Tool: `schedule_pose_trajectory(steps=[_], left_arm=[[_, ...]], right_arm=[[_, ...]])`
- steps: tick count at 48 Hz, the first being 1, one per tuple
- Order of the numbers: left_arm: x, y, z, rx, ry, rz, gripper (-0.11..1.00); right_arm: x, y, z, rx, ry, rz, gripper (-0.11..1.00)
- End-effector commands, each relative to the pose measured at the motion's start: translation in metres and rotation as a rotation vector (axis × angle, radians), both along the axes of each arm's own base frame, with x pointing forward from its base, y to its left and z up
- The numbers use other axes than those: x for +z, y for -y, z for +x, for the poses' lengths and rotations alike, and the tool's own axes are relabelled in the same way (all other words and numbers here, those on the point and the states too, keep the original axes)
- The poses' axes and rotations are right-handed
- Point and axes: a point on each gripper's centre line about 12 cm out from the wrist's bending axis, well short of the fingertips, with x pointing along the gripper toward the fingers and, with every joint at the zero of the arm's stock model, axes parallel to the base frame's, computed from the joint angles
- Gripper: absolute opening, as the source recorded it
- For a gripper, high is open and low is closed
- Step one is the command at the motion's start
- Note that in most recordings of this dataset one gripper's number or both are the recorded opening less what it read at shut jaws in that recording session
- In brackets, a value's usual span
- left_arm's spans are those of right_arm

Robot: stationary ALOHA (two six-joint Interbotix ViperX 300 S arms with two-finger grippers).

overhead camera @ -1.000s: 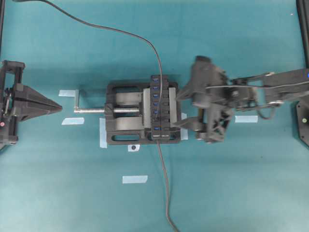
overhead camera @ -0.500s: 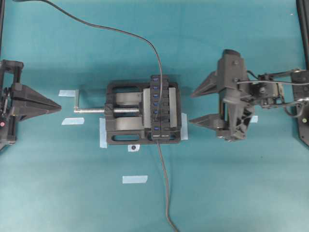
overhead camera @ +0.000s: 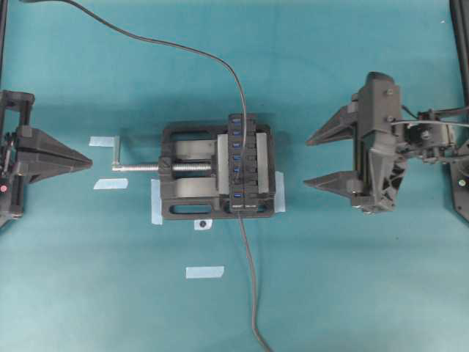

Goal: Insert the USB into the second port from the front of the fixed hub.

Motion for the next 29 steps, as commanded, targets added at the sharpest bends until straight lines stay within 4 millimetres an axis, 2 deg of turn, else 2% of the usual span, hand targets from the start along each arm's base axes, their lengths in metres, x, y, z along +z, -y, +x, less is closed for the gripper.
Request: schedule_pose_trajectory(steps=[1,29], left_arm=[[0.0059,-0.0003,0.0020,0.001,0.018,0.003,0.00],[0.0071,0.0000,0.0023,0.000,0.021,0.001,0.00]], right_arm=[[0.0084,-0.0005,-0.0013,0.005,0.034,-0.003,0.84],[0.0116,-0.0006,-0.0028,0.006,0.058,-0.003,0.84]])
